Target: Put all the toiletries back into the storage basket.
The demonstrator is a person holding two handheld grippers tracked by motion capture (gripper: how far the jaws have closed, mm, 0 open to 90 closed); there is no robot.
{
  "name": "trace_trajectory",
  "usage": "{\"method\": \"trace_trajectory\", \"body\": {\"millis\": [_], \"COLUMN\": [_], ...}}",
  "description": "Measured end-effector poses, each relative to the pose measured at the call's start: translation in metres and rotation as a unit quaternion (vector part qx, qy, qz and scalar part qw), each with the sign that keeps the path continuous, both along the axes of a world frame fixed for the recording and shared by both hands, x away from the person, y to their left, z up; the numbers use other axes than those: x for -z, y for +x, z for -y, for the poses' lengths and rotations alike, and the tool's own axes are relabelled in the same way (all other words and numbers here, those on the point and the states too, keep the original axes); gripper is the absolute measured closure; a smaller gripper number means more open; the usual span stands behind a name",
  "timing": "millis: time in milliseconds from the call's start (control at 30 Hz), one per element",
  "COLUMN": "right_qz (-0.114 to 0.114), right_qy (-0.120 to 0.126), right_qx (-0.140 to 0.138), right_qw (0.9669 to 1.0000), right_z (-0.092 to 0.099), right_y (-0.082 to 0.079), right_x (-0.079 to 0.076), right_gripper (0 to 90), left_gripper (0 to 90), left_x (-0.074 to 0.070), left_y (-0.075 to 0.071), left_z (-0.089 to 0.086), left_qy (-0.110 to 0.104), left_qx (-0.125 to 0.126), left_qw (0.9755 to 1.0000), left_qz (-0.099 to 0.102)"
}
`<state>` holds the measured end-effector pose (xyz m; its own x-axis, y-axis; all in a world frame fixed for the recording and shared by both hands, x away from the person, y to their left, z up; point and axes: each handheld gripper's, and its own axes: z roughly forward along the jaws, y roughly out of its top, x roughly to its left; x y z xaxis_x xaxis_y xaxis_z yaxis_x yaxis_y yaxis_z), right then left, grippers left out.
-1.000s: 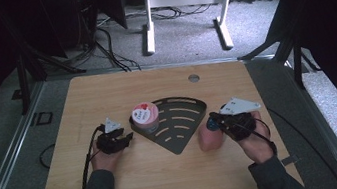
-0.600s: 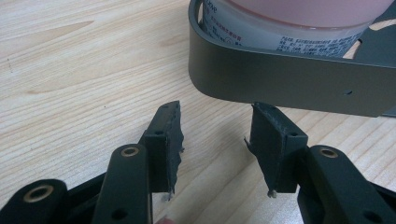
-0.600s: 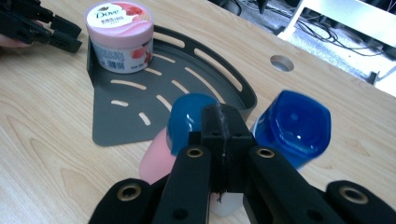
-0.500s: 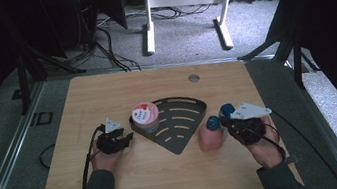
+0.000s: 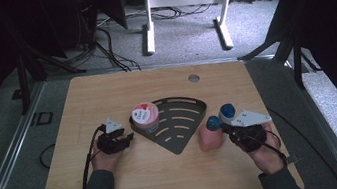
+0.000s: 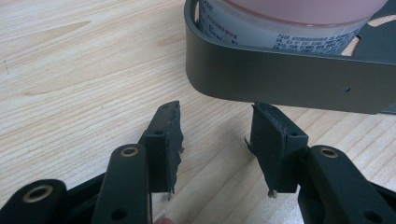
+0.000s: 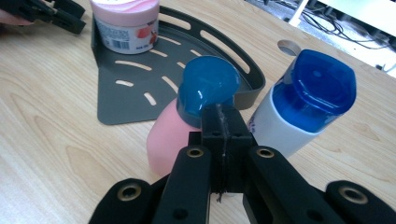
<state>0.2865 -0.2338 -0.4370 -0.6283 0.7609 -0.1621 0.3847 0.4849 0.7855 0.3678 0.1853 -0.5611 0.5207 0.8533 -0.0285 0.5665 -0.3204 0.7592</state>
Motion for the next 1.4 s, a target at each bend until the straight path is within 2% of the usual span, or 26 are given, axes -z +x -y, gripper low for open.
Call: {"method": "trace_trajectory", "body": {"millis": [567, 667, 967, 1000, 1033, 1167, 1400], "right_qz": [0.002, 0.004, 0.011, 0.011, 0.010, 0.010, 0.010], "right_qy": [0.008, 0.008, 0.031, 0.031, 0.038, 0.055, 0.054], "right_qx": [-0.062, -0.066, -0.067, -0.067, -0.063, -0.051, -0.034], "right_qw": [0.9980, 0.9978, 0.9972, 0.9972, 0.9973, 0.9971, 0.9979], "right_z": [-0.025, -0.029, -0.031, -0.031, -0.029, -0.026, -0.024], "right_y": [-0.015, -0.017, -0.021, -0.021, -0.020, -0.018, -0.014], "right_x": [0.003, 0.004, 0.004, 0.004, 0.003, 0.000, 0.001], "right_gripper": [89.9, 89.5, 71.1, 71.1, 66.7, 58.7, 44.1], "left_gripper": [52.8, 52.7, 52.7, 52.7, 52.7, 52.7, 52.6], "left_x": [0.000, 0.000, 0.000, 0.000, 0.000, 0.000, 0.000], "left_y": [0.000, 0.000, 0.000, 0.000, 0.000, 0.000, 0.000], "left_z": [-0.001, -0.001, -0.001, -0.001, -0.001, -0.001, -0.001], "left_qy": [-0.001, -0.002, -0.004, -0.004, -0.003, -0.003, -0.003], "left_qx": [0.001, 0.001, 0.001, 0.001, 0.001, 0.001, 0.002], "left_qw": [1.0000, 1.0000, 1.0000, 1.0000, 1.0000, 1.0000, 1.0000], "left_qz": [-0.001, -0.001, -0.001, -0.001, -0.001, -0.001, -0.002]}}
